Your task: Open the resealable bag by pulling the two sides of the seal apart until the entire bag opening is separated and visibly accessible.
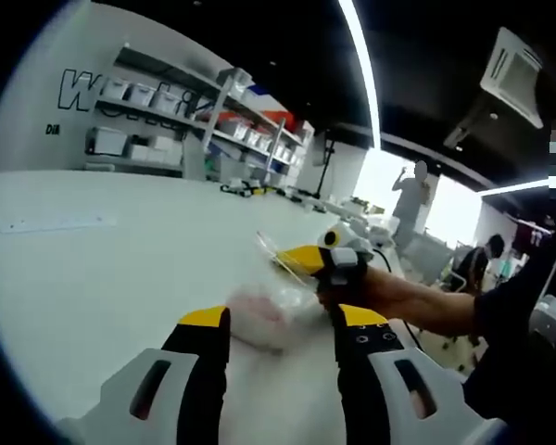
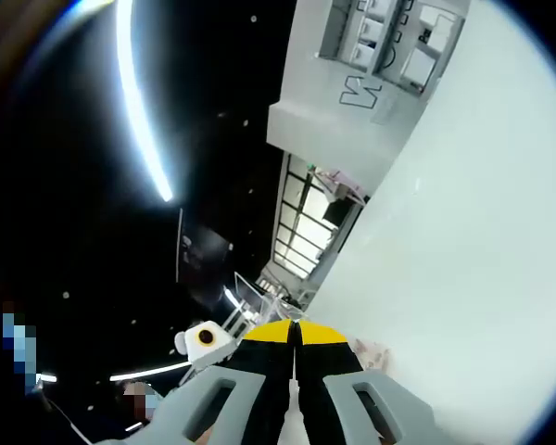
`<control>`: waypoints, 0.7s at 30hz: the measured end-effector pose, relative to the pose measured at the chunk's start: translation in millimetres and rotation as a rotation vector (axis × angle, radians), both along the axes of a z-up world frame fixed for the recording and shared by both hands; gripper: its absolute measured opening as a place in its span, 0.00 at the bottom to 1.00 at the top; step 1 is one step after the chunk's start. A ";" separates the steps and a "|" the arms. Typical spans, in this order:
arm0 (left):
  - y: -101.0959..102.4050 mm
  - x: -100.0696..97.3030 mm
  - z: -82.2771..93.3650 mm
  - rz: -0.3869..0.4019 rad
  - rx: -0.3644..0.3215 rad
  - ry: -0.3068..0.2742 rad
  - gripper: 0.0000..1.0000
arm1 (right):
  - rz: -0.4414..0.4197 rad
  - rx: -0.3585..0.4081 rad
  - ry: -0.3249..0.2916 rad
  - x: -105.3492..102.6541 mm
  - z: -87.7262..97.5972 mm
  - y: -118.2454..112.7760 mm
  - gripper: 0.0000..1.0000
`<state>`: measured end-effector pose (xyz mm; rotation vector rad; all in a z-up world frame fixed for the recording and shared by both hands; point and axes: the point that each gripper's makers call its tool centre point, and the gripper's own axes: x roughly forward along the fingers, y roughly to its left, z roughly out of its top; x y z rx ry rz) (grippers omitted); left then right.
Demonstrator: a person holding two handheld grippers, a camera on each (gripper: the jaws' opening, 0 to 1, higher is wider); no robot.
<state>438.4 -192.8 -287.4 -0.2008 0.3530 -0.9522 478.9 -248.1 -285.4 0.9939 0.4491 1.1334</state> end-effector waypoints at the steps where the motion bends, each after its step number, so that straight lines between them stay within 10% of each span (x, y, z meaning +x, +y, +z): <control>1: 0.3 0.4 -0.1 0.002 -0.001 0.001 0.45 | 0.000 0.000 -0.001 0.1 -0.1 -0.1 0.00; 21: 5.2 2.3 -0.7 0.020 0.016 -0.038 0.59 | -0.001 0.004 0.004 1.0 0.2 -0.7 0.00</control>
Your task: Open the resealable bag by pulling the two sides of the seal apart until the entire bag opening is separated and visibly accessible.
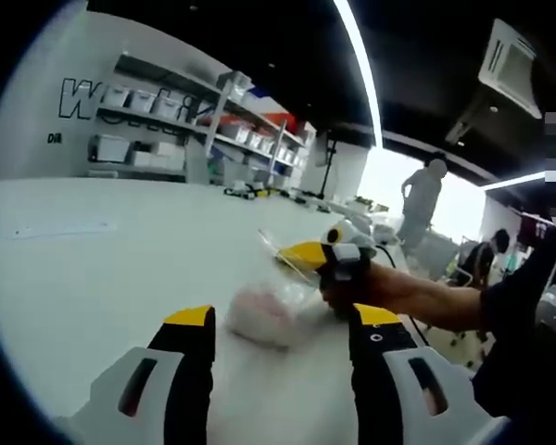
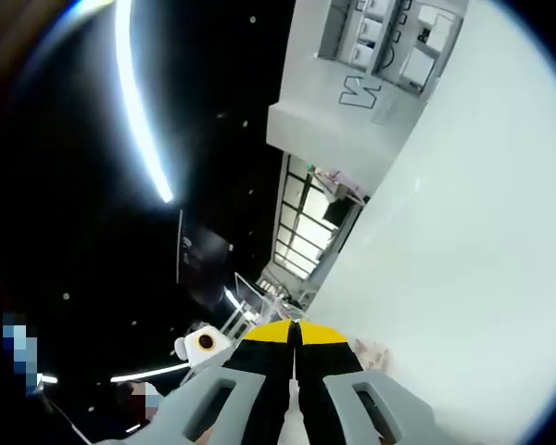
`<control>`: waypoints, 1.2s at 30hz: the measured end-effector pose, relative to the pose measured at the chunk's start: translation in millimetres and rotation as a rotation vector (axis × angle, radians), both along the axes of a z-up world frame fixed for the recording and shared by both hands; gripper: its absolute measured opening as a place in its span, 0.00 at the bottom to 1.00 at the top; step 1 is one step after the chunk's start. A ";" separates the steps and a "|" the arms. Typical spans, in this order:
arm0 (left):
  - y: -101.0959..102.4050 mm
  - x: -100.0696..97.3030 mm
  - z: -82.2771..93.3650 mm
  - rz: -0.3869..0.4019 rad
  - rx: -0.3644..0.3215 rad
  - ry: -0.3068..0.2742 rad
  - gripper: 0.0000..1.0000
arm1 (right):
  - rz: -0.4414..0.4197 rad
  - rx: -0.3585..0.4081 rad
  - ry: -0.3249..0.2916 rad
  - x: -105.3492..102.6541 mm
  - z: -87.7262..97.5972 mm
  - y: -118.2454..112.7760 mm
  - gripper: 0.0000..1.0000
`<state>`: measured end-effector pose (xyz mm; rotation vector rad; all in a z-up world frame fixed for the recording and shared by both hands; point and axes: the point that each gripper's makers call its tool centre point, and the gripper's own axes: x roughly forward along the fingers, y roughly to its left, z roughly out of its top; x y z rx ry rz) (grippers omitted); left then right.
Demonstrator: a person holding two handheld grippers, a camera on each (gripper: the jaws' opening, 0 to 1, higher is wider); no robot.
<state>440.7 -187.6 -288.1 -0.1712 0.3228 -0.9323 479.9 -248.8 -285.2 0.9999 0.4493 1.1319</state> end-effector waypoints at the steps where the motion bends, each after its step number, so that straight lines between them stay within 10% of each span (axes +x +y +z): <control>1: -0.2 -0.6 0.6 0.001 -0.002 -0.003 0.59 | 0.000 0.000 0.000 0.1 0.0 0.0 0.00; 36: 4.7 -6.2 -5.0 0.036 0.020 -0.045 0.77 | -0.004 0.003 0.002 1.2 0.5 -0.9 0.00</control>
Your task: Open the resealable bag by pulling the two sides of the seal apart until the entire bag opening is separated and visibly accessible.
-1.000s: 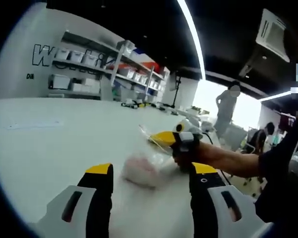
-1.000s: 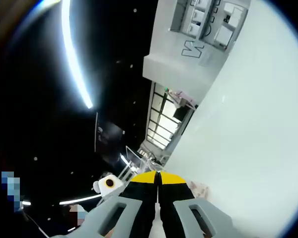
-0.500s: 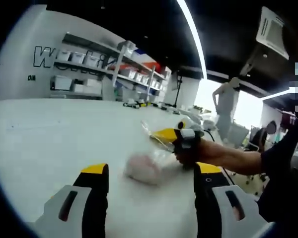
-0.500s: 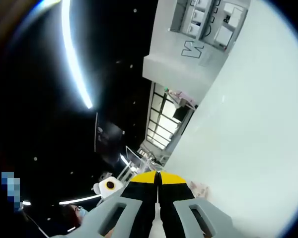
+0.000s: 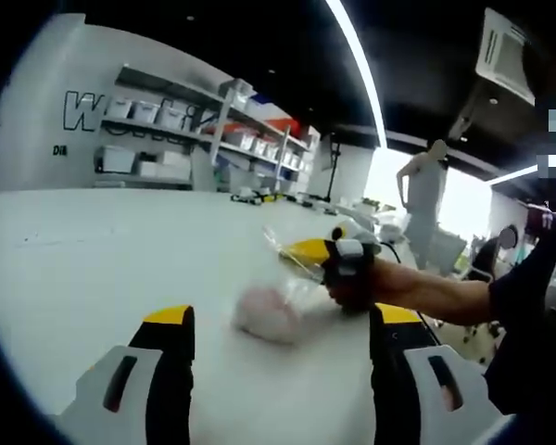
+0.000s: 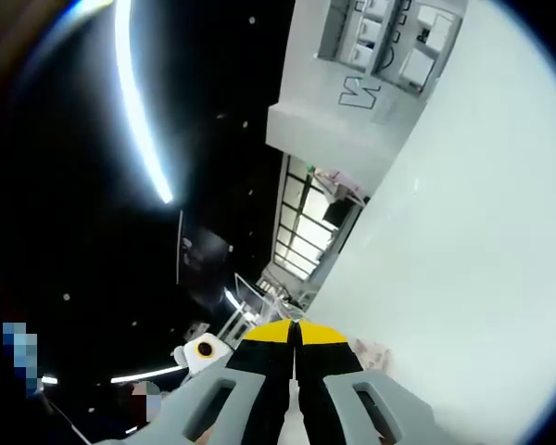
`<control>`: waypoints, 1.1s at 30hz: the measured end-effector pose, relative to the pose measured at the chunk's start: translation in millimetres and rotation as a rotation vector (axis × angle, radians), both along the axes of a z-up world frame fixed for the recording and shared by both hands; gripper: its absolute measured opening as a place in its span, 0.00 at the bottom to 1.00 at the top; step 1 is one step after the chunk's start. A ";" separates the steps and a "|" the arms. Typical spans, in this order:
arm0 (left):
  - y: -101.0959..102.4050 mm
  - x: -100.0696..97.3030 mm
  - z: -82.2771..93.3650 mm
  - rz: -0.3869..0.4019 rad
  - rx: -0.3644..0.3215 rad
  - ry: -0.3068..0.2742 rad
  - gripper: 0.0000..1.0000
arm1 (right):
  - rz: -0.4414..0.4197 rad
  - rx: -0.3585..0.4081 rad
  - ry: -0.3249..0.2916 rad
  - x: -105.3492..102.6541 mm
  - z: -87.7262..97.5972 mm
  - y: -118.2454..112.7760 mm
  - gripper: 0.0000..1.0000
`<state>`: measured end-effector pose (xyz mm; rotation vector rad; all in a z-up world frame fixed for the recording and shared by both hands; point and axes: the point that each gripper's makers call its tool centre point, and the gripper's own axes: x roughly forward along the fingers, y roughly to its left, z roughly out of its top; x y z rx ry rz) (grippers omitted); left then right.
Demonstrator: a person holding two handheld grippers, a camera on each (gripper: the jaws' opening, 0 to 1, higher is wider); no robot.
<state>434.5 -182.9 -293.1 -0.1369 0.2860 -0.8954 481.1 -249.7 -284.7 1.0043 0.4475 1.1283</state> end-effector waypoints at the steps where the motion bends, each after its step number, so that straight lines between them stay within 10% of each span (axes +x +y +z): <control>1: 0.0 -0.2 -0.9 0.000 0.003 0.003 0.77 | 0.000 0.000 0.000 -0.2 0.0 0.0 0.00; 33: -2.2 -8.9 -8.6 -0.004 0.040 -0.037 0.93 | -0.002 0.004 0.001 -2.2 0.4 -0.4 0.00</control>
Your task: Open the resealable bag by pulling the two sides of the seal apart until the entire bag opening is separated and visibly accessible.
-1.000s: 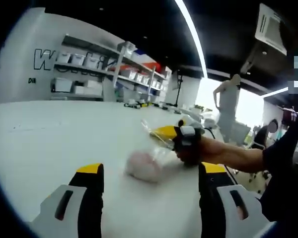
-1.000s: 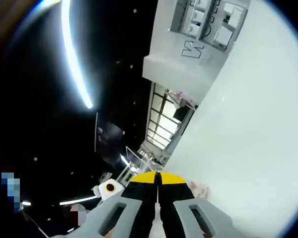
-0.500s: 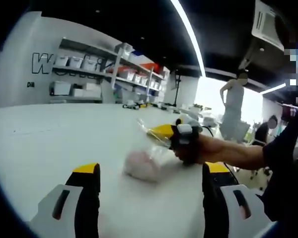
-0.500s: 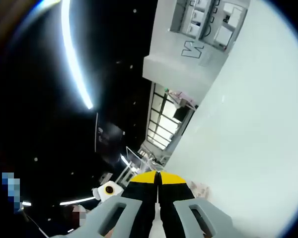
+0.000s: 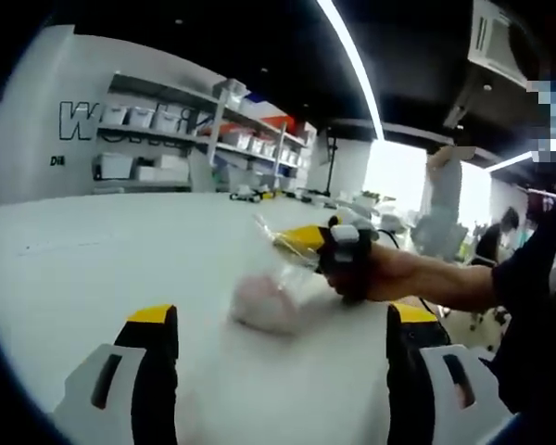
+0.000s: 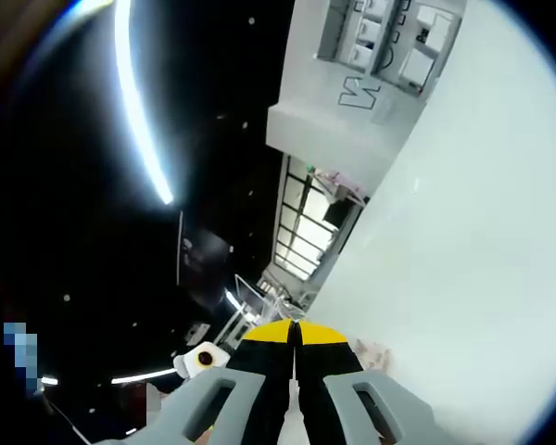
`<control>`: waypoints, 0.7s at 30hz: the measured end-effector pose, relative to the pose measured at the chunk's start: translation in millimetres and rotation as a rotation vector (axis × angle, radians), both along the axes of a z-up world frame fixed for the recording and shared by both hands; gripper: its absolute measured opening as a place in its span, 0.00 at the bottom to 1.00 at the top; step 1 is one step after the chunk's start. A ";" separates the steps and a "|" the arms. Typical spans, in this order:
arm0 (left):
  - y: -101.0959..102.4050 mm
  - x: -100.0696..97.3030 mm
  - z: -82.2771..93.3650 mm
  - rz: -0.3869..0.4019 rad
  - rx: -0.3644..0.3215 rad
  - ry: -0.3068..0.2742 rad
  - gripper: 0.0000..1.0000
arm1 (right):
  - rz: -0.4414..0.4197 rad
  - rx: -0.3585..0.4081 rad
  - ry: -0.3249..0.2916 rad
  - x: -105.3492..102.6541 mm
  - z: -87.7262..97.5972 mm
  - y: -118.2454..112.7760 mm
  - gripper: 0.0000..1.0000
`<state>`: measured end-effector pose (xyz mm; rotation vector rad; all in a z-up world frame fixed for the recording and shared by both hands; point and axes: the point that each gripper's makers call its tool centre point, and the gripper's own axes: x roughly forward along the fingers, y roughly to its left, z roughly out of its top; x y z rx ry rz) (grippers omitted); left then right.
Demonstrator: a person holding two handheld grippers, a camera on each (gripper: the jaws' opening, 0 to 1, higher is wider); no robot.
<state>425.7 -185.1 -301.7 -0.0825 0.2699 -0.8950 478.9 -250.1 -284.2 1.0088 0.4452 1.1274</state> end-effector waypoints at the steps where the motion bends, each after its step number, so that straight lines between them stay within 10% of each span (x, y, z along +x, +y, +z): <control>1: 0.0 0.0 0.6 0.000 0.000 -0.010 0.93 | 0.000 -0.001 0.000 0.6 -0.2 0.0 0.00; 21: 9.0 0.2 0.3 0.024 0.030 -0.073 1.00 | 0.001 -0.001 0.003 2.0 -1.3 -0.8 0.00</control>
